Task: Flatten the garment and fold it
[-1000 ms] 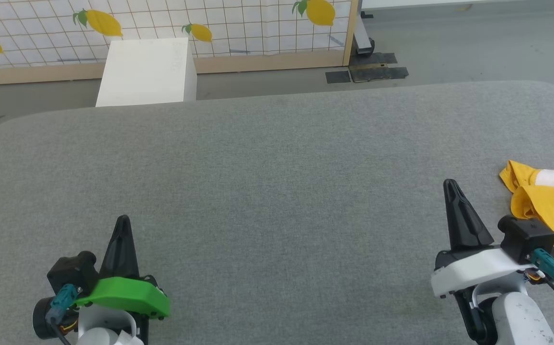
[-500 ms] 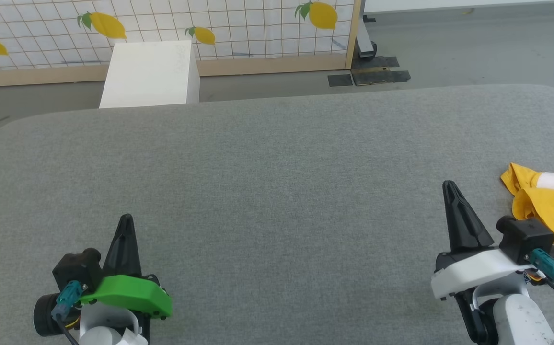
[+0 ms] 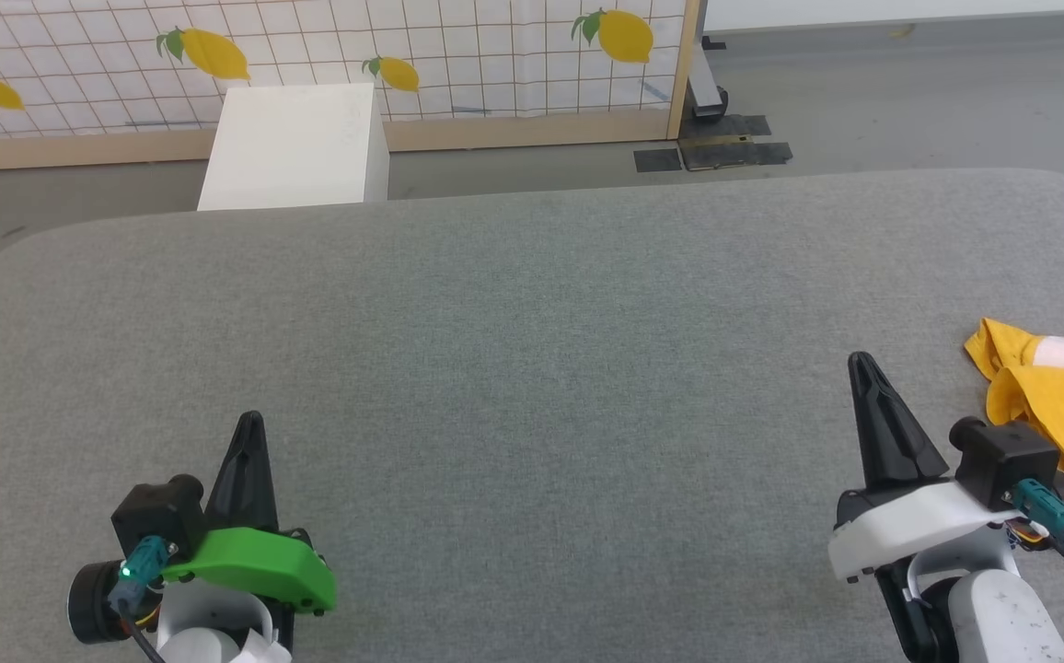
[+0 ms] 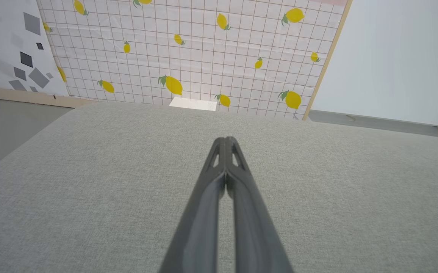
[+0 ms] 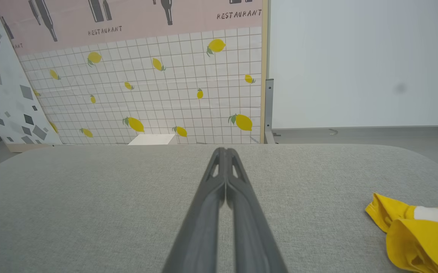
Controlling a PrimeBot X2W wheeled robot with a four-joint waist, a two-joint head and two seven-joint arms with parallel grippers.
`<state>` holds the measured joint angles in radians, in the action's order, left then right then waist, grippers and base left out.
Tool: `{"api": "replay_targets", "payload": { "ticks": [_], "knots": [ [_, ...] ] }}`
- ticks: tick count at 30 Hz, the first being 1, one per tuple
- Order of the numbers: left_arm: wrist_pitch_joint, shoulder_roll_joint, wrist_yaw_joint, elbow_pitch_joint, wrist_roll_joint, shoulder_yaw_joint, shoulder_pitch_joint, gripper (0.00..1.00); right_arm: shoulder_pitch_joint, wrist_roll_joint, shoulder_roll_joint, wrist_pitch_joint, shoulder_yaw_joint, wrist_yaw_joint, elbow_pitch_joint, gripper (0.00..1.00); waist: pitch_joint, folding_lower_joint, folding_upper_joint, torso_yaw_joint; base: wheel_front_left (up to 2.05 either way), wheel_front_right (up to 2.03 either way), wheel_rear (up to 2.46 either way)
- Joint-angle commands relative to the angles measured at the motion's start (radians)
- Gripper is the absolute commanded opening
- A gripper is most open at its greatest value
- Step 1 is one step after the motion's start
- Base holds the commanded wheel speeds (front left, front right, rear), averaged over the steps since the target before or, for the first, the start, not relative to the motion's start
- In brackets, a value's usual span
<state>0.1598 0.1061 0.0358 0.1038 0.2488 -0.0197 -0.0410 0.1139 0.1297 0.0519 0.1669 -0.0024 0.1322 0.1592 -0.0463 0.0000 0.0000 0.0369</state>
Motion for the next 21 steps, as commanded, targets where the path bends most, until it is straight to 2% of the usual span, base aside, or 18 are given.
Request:
{"api": "replay_targets", "payload": {
  "ticks": [1,21],
  "knots": [
    [-0.004,-0.004,-0.005,-0.006,-0.021,0.001,0.009,0.0,-0.019,-0.009,-0.001,-0.006,0.001,0.0,-0.009,0.0,0.001,0.0,0.0,-0.001,0.0,0.0,0.0],
    [-0.041,-0.016,-0.012,-0.029,-0.074,0.006,0.017,0.0,-0.041,-0.037,-0.001,-0.044,0.001,-0.001,-0.044,0.0,0.011,0.0,0.0,-0.009,0.0,0.0,0.0]
  ]
}}
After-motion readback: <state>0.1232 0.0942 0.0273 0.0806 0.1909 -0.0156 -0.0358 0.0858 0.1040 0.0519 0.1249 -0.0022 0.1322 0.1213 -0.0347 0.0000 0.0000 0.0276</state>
